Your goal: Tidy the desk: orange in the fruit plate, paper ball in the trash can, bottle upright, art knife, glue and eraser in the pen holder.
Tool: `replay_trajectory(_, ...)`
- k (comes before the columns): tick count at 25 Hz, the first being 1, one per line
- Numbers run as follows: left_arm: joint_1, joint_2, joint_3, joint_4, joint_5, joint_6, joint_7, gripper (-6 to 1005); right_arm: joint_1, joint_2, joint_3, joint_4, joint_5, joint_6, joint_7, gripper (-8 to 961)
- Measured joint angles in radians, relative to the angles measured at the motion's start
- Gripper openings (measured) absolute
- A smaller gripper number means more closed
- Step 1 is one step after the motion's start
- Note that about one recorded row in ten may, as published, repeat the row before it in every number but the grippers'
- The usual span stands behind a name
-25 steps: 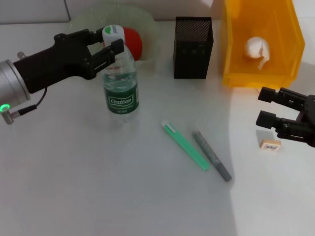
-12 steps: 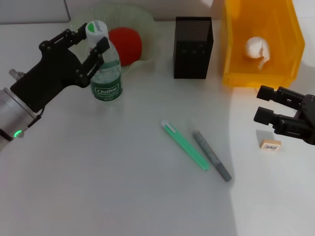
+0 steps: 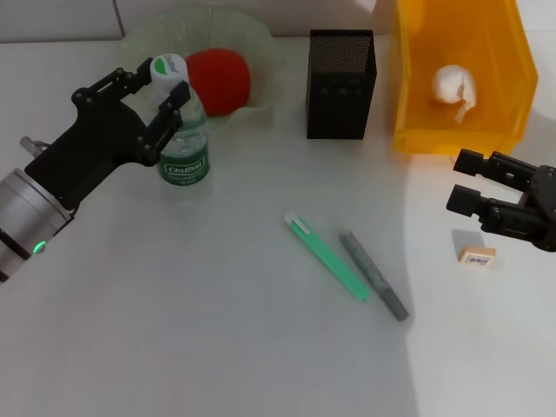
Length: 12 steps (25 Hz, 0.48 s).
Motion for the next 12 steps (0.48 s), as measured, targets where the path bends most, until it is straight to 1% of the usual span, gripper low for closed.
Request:
replay_trajectory(1,0.0,0.0,0.0,0.0,0.0,0.0,0.0,487,0.0,0.0,0.0,0.0,0.0,0.001,0.0,840)
replay_trajectory(2,0.0,0.0,-0.001,-0.012,-0.018,0.003,0.008,494,0.001,0.001,0.0,0.0,0.0,0.002,0.0,841)
replay_trajectory(3,0.001,-0.001,0.001,-0.027,-0.066,0.023,0.007,500,0.003,0.001,0.0,0.0,0.0,0.005,0.0,841)
replay_trajectory(5,0.001,-0.001,0.004,-0.033,-0.088,0.032,0.004,514,0.004,0.001,0.0,0.0,0.0,0.006,0.0,841)
replay_trajectory(12,0.0,-0.001,0.008,-0.04,-0.099,0.038,0.002,560,0.007,0.0,0.0,0.0,0.0,0.007,-0.001,840)
